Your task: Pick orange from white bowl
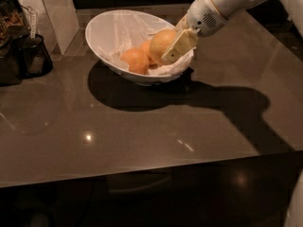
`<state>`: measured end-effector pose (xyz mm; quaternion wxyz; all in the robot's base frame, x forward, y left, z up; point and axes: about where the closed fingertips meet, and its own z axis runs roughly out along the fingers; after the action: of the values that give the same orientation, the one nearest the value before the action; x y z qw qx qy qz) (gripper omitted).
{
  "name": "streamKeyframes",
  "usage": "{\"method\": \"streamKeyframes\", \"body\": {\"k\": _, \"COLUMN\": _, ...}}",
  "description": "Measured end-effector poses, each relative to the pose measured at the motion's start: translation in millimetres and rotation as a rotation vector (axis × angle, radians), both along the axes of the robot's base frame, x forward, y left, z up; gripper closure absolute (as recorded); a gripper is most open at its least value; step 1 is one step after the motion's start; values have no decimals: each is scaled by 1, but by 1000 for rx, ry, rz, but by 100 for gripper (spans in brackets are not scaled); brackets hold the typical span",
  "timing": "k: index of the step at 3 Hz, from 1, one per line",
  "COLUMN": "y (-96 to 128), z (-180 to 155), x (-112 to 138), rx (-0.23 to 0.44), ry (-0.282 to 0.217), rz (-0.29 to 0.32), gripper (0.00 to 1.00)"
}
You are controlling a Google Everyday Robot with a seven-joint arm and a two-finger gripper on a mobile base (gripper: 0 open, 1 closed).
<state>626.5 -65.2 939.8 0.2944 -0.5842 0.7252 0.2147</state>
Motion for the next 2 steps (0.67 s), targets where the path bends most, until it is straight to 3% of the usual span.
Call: {"method": "streamKeyframes", "body": {"k": 2, "y": -14, "z": 35, "x": -28, "rx": 102, "ry": -86, "rz": 47, "gripper": 100}}
